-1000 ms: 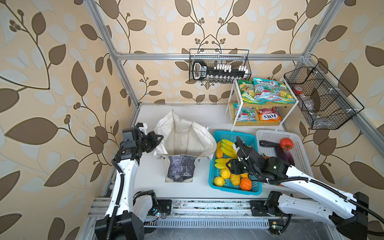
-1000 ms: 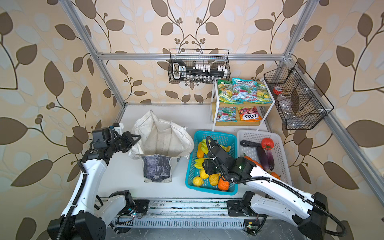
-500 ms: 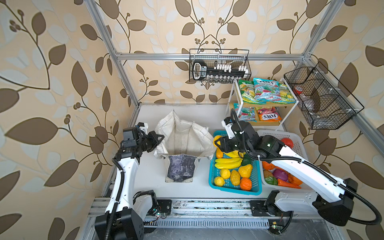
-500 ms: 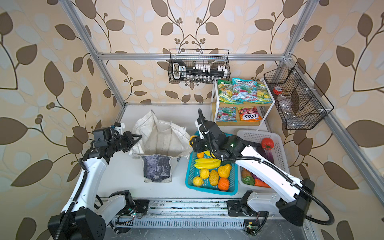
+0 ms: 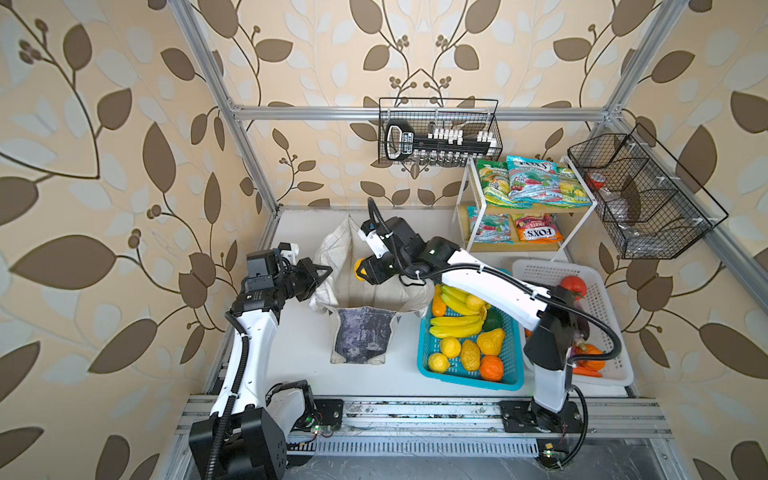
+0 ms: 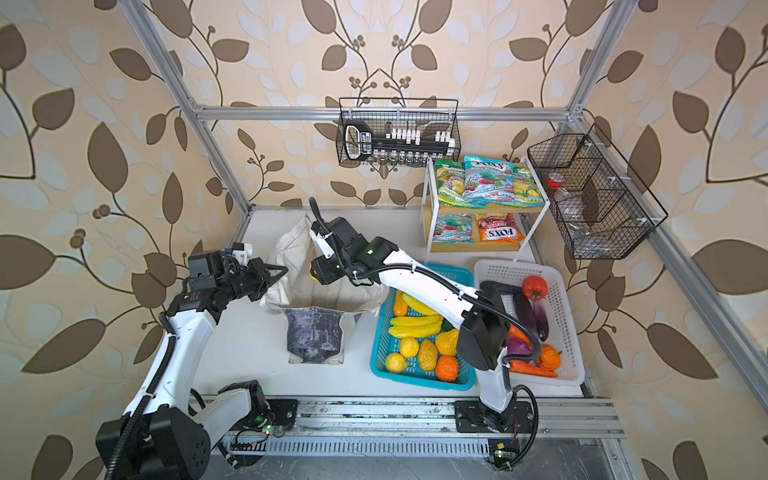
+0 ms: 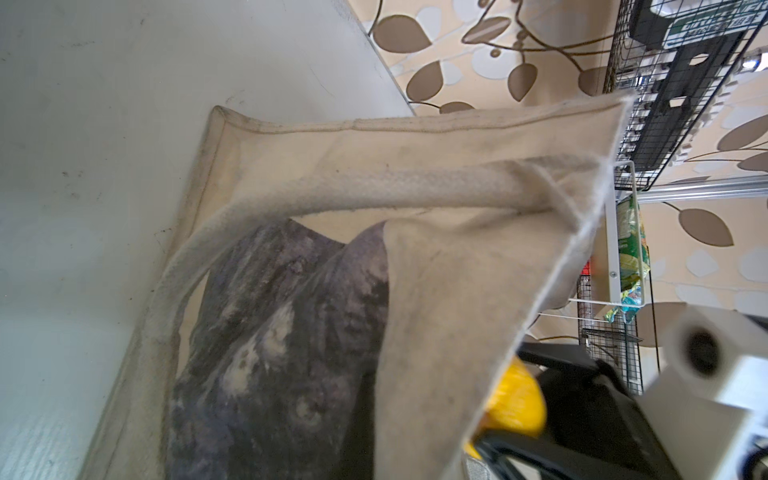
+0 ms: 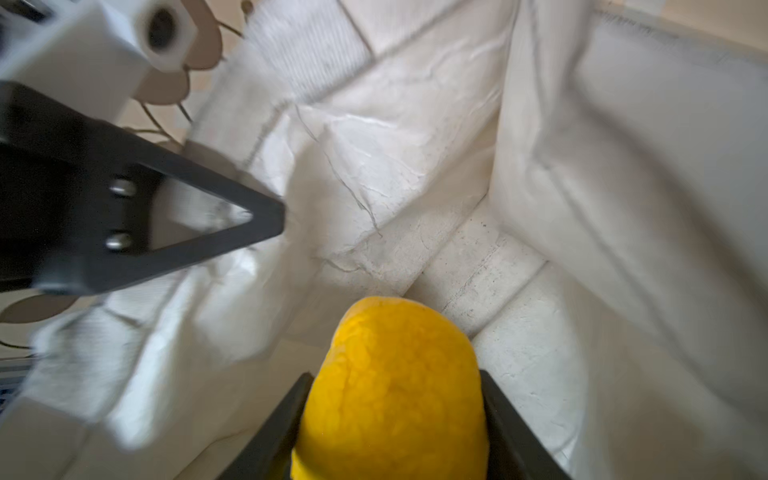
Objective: Place the food into the grocery bag and tie it
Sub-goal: 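Carry the lemon with the right gripper over the open tote bag, then open the right gripper to drop the lemon into the tote bag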
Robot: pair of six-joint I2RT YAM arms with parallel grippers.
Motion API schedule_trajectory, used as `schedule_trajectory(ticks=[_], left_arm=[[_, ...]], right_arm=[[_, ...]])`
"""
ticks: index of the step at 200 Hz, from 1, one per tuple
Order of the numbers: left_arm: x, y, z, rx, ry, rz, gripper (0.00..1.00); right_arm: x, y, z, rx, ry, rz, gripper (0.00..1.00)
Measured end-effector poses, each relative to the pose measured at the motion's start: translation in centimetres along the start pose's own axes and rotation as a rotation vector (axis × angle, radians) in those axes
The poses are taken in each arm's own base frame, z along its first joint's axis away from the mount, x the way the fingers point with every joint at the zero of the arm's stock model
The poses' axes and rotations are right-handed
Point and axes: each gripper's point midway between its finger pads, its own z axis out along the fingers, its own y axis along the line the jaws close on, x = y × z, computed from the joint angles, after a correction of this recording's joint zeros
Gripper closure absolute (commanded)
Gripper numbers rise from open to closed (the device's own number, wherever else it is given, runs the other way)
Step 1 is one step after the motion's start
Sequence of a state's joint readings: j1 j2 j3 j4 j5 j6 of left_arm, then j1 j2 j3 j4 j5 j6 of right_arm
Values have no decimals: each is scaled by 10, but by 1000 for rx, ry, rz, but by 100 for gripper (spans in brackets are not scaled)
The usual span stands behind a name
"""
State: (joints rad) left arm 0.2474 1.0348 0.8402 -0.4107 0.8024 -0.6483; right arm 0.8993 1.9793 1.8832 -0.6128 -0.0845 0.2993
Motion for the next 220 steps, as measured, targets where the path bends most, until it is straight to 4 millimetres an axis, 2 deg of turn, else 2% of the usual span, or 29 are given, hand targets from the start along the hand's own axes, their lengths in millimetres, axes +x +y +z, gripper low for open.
schedule_trajectory(ticks=[27, 46, 83, 128, 147, 192, 220], left_arm=[[-5, -3, 2, 4, 5, -18, 100], [-6, -10, 4, 13, 10, -6, 100], [6, -24, 11, 36, 52, 36, 100], [5, -27, 10, 41, 47, 35, 100], [5, -29, 7, 46, 41, 33, 100], [6, -35, 2, 56, 26, 37, 100], [3, -28, 0, 12, -3, 44, 100]], right_arm=[[21, -1, 27, 14, 60, -17, 47], [24, 1, 32, 48, 54, -45, 47], [31, 10, 44, 69, 51, -85, 47], [60, -38, 88, 132, 142, -20, 48], [72, -51, 102, 157, 174, 9, 48], [79, -58, 112, 184, 168, 57, 48], [85, -62, 125, 191, 170, 84, 46]])
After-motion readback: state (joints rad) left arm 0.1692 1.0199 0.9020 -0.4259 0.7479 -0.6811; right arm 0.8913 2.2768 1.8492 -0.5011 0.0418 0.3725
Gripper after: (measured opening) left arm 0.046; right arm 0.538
